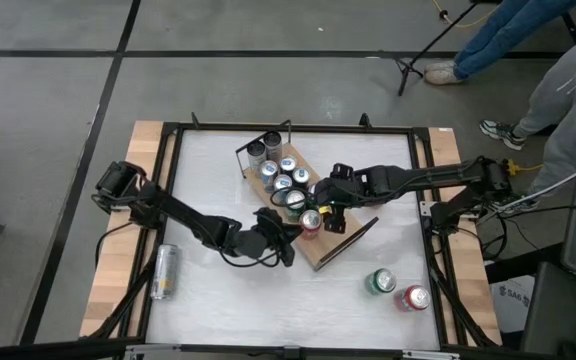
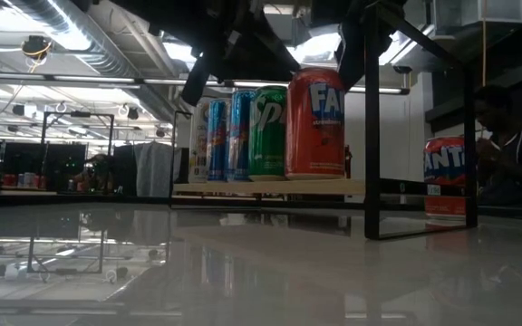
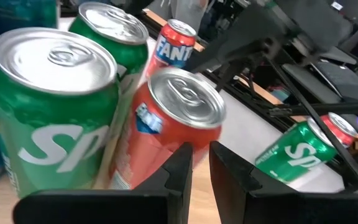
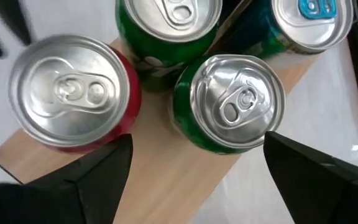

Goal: Place canned beverage on shelf
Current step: Put the middle red soda can on the shelf, then put the top red soda can on the shelf aligned with the other red soda can

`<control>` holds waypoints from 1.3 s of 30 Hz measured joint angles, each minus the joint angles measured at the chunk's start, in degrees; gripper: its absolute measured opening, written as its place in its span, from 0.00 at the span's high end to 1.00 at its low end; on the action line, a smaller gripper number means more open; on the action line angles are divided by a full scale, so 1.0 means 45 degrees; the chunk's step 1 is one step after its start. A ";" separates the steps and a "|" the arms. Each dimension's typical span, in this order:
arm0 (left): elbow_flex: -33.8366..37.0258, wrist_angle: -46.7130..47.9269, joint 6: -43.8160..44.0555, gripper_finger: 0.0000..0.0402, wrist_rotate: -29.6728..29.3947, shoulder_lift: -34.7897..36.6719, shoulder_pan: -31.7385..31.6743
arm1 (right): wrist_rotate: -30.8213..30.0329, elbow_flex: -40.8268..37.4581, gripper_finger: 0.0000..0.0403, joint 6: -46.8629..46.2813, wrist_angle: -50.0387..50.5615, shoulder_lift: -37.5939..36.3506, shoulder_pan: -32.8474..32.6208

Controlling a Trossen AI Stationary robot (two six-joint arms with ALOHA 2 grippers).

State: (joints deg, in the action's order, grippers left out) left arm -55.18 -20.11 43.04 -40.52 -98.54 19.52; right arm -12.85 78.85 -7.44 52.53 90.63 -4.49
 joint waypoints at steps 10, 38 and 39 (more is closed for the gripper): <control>0.0000 0.0031 -0.0028 0.88 -0.0265 0.0000 -0.0245 | 0.0629 0.0015 0.12 -0.0020 -0.0034 -0.0010 0.0000; 0.0000 -0.0129 -0.0038 0.88 -0.1580 0.0000 0.0795 | 0.0288 0.0308 0.12 -0.0061 0.0783 -0.0019 -0.0015; 0.0000 -0.0129 -0.0043 0.88 -0.1488 0.0000 0.0844 | 0.0182 0.0403 0.12 -0.0059 0.0973 -0.0015 -0.0015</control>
State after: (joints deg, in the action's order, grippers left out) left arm -55.18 -20.69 42.85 -47.21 -98.54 23.32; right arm -12.03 80.66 -7.70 56.91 90.56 -4.56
